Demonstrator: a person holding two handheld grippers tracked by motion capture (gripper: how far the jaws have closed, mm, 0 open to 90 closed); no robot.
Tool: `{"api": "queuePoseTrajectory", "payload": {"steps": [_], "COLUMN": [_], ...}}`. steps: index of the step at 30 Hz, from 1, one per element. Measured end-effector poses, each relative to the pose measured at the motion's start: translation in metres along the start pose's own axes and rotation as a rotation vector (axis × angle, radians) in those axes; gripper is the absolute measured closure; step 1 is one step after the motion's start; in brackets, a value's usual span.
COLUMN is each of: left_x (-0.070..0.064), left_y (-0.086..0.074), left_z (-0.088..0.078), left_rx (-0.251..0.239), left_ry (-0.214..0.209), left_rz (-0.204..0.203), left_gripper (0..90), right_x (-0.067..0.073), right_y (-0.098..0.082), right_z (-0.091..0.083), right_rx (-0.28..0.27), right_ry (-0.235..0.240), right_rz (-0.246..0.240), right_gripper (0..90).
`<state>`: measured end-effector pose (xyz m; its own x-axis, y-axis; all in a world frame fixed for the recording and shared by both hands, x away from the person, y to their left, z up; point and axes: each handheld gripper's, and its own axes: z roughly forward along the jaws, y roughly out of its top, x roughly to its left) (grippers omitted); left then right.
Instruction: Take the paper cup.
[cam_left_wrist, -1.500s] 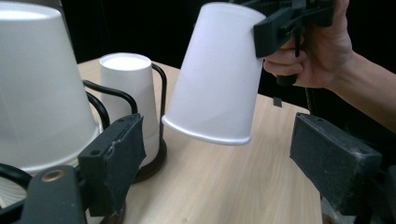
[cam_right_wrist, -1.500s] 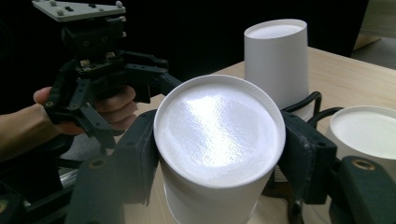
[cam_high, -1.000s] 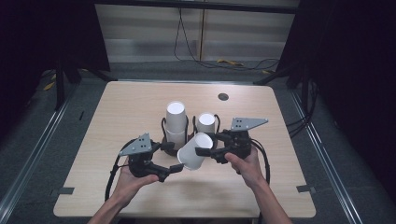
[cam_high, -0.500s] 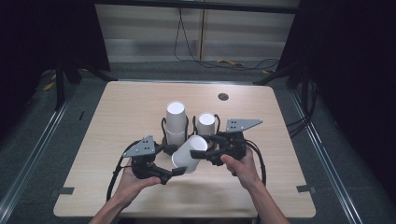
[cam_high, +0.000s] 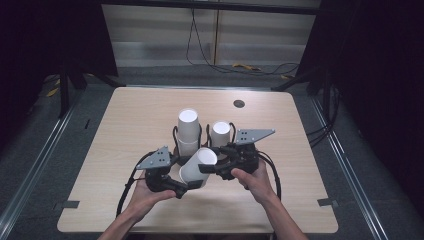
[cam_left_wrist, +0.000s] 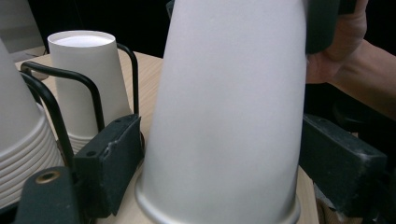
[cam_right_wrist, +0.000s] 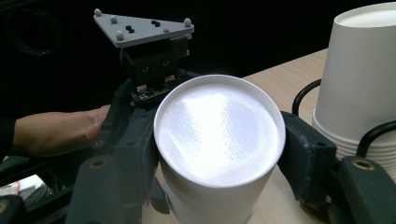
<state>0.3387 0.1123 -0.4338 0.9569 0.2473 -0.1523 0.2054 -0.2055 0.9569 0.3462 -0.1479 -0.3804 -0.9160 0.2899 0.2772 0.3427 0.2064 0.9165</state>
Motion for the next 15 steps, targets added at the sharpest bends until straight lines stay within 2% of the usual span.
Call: {"api": "queuePoseTrajectory", "payload": {"steps": [10, 15], "left_x": [0.0001, -0.0005], "left_y": [-0.0024, -0.0027], "left_z": [0.0027, 0.0016], "left_rx": [-0.007, -0.019], "left_ry": [-0.006, -0.002], "left_rz": [0.012, 0.036], "left_gripper": [18.1, 24.9], "right_x": [0.0010, -0.0003], "right_y": [0.0003, -0.0002], "right_z": [0.0015, 0.0010], "right_rx": [0.002, 0.001], "right_ry": [0.009, 0.005], "right_rz": [-0.009, -0.010], "right_gripper": [35.9, 35.6]}}
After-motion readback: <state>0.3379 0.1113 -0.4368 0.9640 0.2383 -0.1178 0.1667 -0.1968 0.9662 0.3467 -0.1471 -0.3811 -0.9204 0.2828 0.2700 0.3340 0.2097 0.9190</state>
